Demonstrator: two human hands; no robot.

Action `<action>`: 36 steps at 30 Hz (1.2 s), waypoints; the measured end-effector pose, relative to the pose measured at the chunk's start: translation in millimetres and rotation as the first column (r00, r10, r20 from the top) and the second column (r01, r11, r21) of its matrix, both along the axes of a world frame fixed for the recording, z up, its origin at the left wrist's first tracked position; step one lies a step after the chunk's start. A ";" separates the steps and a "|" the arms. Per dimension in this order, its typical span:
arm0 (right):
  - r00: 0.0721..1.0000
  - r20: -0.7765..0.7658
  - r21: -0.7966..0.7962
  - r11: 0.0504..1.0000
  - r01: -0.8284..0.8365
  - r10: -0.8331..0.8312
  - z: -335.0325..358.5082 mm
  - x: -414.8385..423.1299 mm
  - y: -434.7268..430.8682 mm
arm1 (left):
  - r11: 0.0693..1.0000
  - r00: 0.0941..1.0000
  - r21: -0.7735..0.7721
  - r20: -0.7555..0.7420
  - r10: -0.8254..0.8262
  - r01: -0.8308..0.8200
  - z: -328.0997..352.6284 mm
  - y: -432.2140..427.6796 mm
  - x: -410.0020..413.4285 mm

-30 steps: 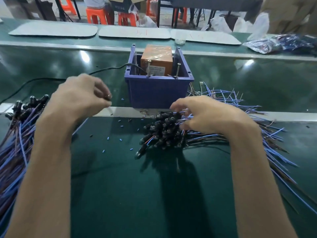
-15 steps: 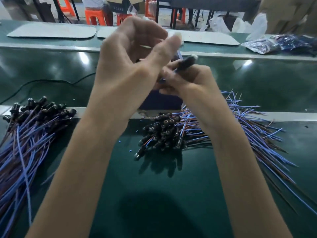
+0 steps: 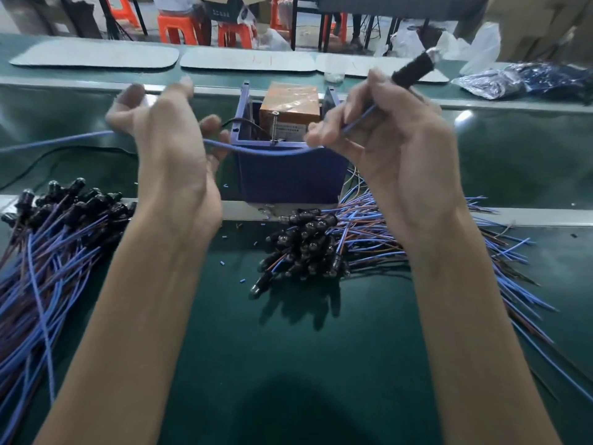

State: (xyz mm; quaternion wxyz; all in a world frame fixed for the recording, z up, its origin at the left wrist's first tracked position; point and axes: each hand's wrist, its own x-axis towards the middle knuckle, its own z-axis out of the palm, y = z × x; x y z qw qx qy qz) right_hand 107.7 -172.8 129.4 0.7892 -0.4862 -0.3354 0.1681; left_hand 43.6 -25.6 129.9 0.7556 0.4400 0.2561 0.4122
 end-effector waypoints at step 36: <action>0.960 0.035 -0.387 0.882 0.269 -0.278 -17.4 19.3 1.2 | 0.611 0.758 0.459 -0.488 -0.433 0.645 -25.9 -18.7 10.8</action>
